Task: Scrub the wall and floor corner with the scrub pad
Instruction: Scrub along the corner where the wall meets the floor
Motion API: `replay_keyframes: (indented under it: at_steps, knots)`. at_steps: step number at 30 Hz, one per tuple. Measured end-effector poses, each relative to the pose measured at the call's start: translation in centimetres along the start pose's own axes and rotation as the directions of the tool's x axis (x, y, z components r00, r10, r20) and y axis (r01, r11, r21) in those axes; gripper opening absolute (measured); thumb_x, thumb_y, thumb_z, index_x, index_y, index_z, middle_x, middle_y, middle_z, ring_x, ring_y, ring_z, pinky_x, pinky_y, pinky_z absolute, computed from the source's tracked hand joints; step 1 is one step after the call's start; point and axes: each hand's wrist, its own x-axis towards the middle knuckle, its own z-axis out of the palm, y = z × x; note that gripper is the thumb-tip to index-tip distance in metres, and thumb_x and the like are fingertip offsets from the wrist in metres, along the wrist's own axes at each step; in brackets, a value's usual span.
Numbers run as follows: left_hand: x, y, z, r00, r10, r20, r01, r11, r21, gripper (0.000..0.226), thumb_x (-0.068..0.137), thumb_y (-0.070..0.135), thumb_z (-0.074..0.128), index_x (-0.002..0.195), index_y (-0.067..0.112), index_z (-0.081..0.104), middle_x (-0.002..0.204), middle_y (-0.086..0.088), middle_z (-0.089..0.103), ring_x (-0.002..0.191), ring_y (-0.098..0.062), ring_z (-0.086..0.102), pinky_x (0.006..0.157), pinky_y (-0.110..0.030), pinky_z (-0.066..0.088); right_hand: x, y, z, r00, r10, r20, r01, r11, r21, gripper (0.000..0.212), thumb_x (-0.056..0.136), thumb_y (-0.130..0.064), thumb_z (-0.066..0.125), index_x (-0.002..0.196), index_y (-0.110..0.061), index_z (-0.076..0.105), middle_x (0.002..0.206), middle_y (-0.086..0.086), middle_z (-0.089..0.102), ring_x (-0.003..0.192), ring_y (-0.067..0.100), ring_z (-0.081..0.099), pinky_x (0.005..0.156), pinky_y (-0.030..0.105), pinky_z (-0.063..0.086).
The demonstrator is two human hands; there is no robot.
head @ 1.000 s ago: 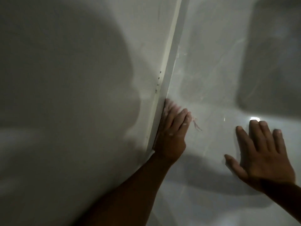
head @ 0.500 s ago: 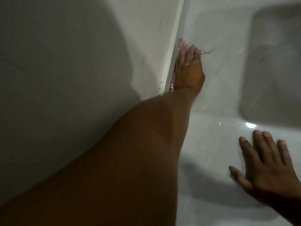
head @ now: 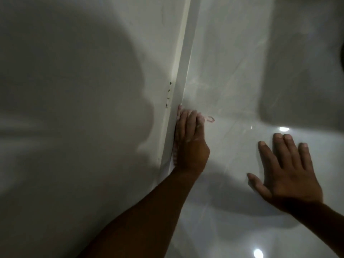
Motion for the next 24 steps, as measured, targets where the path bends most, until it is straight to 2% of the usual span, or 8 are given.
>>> replay_keyframes:
  at_steps: [3, 5, 7, 9, 11, 15, 19, 24]
  knots:
    - [5.6, 1.2, -0.2, 0.997, 0.069, -0.028, -0.071, 0.996, -0.056, 0.059, 0.081, -0.005, 0.033, 0.133, 0.001, 0.060, 0.144, -0.019, 0.058, 0.149, -0.043, 0.034, 0.122, -0.058, 0.035, 0.1, 0.1, 0.1, 1.000, -0.002, 0.021, 0.003, 1.000, -0.021, 0.096, 0.086, -0.070, 0.046, 0.161, -0.010, 0.038, 0.172, 0.024, 0.022, 0.164, 0.037, 0.011, 0.132, 0.054, -0.001]
    - [10.6, 2.5, -0.5, 0.996, 0.083, -0.016, -0.083, 0.996, 0.017, 0.064, 0.076, 0.001, 0.030, 0.132, 0.009, 0.060, 0.141, -0.010, 0.059, 0.147, -0.035, 0.034, 0.124, -0.053, 0.032, 0.1, 0.2, 0.2, 0.998, 0.003, 0.055, -0.001, 0.999, -0.036, 0.098, 0.085, -0.071, 0.046, 0.162, -0.012, 0.035, 0.174, 0.021, 0.016, 0.165, 0.032, 0.001, 0.132, 0.054, -0.001]
    - [15.8, 4.0, -0.5, 0.995, 0.103, -0.002, -0.102, 0.989, 0.111, 0.060, 0.078, 0.003, 0.035, 0.132, 0.014, 0.059, 0.137, -0.004, 0.058, 0.142, -0.029, 0.040, 0.130, -0.051, 0.021, 0.0, 0.4, 0.4, 0.999, 0.006, 0.051, -0.004, 0.999, -0.047, 0.098, 0.085, -0.072, 0.046, 0.162, -0.013, 0.034, 0.175, 0.019, 0.013, 0.166, 0.031, 0.000, 0.132, 0.055, 0.000]
    - [20.3, 4.8, -0.6, 0.996, 0.076, 0.052, -0.083, 0.986, 0.147, 0.051, 0.086, 0.005, 0.043, 0.134, 0.013, 0.056, 0.140, -0.005, 0.055, 0.141, -0.028, 0.041, 0.131, -0.049, 0.017, -0.1, 0.4, 0.7, 1.000, 0.006, 0.025, -0.005, 0.999, -0.046, 0.098, 0.084, -0.071, 0.047, 0.162, -0.013, 0.036, 0.175, 0.020, 0.016, 0.166, 0.033, 0.003, 0.132, 0.056, 0.003]
    - [23.0, 4.9, -0.6, 0.995, 0.002, 0.098, -0.014, 0.993, 0.119, 0.049, 0.091, 0.005, 0.048, 0.140, 0.008, 0.051, 0.147, -0.008, 0.049, 0.144, -0.029, 0.036, 0.130, -0.045, 0.020, -0.1, 0.4, 0.8, 1.000, 0.006, 0.010, -0.006, 0.999, -0.051, 0.097, 0.084, -0.071, 0.047, 0.161, -0.013, 0.037, 0.175, 0.020, 0.018, 0.166, 0.033, 0.005, 0.132, 0.057, 0.004]
    - [23.4, 4.3, -0.8, 0.993, 0.011, 0.117, -0.025, 0.992, 0.124, 0.052, 0.094, 0.005, 0.049, 0.146, 0.004, 0.044, 0.152, -0.010, 0.045, 0.145, -0.030, 0.035, 0.131, -0.039, 0.019, -0.1, 0.3, 0.6, 1.000, 0.011, 0.027, -0.010, 0.999, -0.045, 0.096, 0.088, -0.075, 0.037, 0.163, -0.015, 0.030, 0.175, 0.019, 0.016, 0.165, 0.033, 0.004, 0.131, 0.058, 0.006]
    - [23.7, 3.7, -1.7, 0.993, -0.030, 0.117, 0.032, 0.999, -0.013, 0.043, 0.095, 0.007, 0.054, 0.138, 0.012, 0.053, 0.146, -0.008, 0.048, 0.140, -0.026, 0.042, 0.129, -0.034, 0.022, -0.1, 0.4, 0.6, 0.999, 0.019, 0.050, -0.017, 0.999, -0.048, 0.098, 0.084, -0.071, 0.047, 0.162, -0.013, 0.036, 0.174, 0.019, 0.016, 0.165, 0.033, 0.006, 0.131, 0.060, 0.010]
    - [22.4, 3.7, -2.6, 0.985, -0.046, 0.166, 0.059, 0.995, -0.076, 0.049, 0.094, 0.007, 0.057, 0.140, 0.013, 0.043, 0.147, -0.013, 0.044, 0.141, -0.031, 0.038, 0.125, -0.037, 0.031, 0.0, 0.5, 0.5, 0.996, 0.032, 0.077, -0.027, 0.998, -0.058, 0.098, 0.085, -0.073, 0.045, 0.164, -0.016, 0.032, 0.175, 0.014, 0.010, 0.165, 0.031, 0.003, 0.132, 0.058, 0.007]
